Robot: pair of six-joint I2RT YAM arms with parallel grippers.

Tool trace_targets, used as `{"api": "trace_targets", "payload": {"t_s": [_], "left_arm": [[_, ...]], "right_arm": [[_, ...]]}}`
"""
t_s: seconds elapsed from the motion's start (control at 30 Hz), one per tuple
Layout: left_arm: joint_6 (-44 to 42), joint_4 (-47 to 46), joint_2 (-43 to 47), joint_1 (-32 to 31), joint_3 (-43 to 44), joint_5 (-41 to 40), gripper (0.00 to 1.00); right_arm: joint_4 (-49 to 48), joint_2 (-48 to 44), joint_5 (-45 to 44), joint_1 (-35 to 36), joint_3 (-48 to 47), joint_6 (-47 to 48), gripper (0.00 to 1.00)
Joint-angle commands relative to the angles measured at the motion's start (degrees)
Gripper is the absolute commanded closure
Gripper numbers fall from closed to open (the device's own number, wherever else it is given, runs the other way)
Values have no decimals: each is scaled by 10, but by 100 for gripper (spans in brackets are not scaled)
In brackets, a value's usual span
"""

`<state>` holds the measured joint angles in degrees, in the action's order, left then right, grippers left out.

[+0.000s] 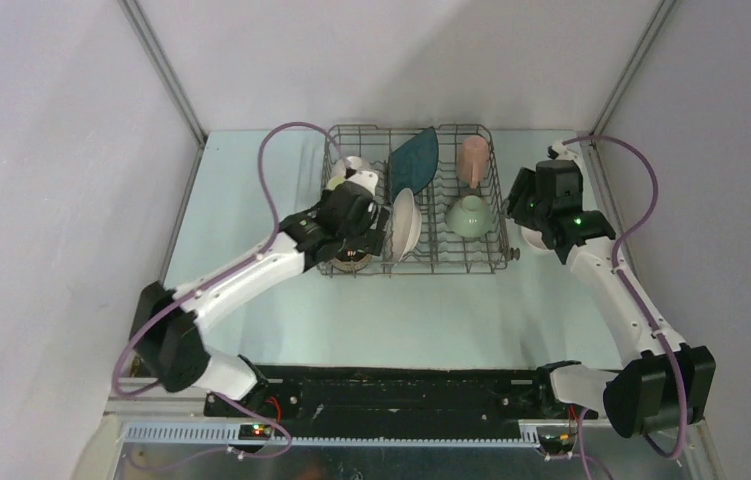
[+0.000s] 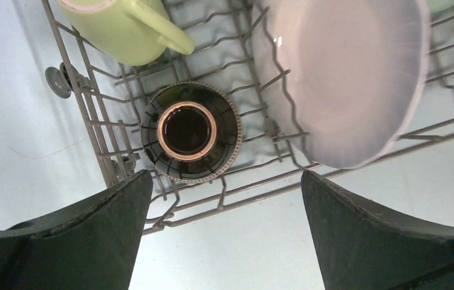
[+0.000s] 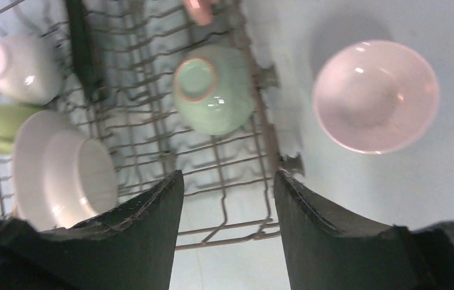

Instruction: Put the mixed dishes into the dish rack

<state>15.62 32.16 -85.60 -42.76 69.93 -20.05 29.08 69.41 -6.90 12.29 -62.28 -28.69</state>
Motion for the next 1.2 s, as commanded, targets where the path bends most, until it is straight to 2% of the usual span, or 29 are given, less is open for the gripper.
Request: {"api": "trace_targets", "payload": {"t_s": [0.0, 0.13, 0.23, 0.4, 0.77, 1.17], "left_arm": [[37, -108, 95, 3, -43, 51, 1], [47, -153, 165, 3, -91, 92, 2], [64, -193, 211, 3, -145, 101, 2], [99, -286, 290, 3, -226, 122, 2], [118, -297, 341, 2, -285, 113, 2], [113, -288, 359, 2, -297, 95, 2]], "right_arm": [[22, 8, -77, -31, 22, -69, 42], [28, 28, -88, -80, 47, -128, 44], [28, 61, -50, -143, 57, -156, 47], [-31, 96, -6, -195, 87, -193, 48], [-94, 172, -23, -207, 96, -279, 51], [-64, 182, -66, -212, 96, -286, 50]]}}
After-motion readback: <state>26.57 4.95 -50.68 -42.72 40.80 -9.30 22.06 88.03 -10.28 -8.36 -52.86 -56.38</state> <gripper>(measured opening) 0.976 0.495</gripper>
